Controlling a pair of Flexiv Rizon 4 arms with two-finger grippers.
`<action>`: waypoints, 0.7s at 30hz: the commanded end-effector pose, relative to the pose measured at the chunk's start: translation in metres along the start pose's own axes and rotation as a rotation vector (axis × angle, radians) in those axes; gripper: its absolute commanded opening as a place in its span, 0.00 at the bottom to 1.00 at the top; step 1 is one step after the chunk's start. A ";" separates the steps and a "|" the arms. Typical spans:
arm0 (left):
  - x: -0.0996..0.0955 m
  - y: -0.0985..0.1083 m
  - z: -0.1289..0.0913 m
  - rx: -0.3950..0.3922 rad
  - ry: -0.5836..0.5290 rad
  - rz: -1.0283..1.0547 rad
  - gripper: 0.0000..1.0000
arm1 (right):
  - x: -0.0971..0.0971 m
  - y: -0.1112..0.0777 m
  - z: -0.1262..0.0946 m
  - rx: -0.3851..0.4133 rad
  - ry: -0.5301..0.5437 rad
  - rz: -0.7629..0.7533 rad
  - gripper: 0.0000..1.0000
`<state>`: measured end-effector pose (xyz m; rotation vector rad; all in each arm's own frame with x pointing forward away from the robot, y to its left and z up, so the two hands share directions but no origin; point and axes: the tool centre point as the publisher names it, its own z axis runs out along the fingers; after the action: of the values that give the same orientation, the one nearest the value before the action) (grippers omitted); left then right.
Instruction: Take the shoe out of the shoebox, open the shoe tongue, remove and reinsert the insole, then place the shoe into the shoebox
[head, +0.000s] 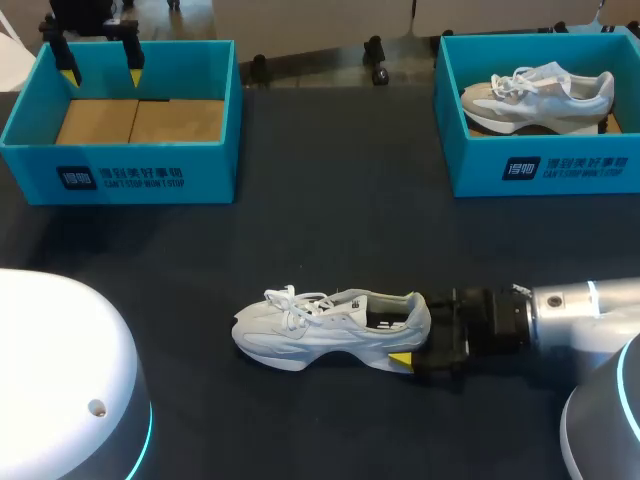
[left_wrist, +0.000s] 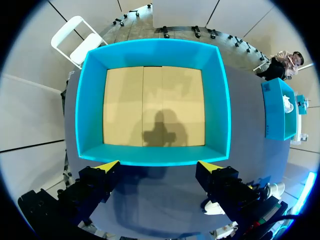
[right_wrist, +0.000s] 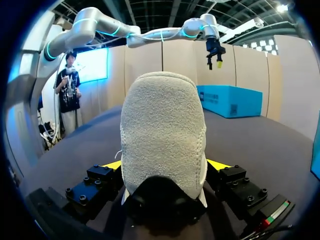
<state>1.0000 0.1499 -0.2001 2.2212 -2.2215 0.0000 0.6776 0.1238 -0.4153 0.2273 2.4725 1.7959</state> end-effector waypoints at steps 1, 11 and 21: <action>0.000 0.000 0.000 0.000 0.000 0.000 1.00 | 0.001 -0.001 0.007 0.014 -0.001 0.011 1.00; 0.000 0.000 0.000 0.000 0.000 0.000 1.00 | 0.003 -0.002 0.008 -0.003 -0.013 0.021 1.00; 0.000 0.000 0.000 0.000 0.000 0.000 1.00 | -0.001 -0.003 0.015 -0.005 0.013 0.030 1.00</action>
<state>1.0000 0.1499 -0.2001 2.2213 -2.2215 0.0000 0.6768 0.1341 -0.4208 0.2591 2.4747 1.8199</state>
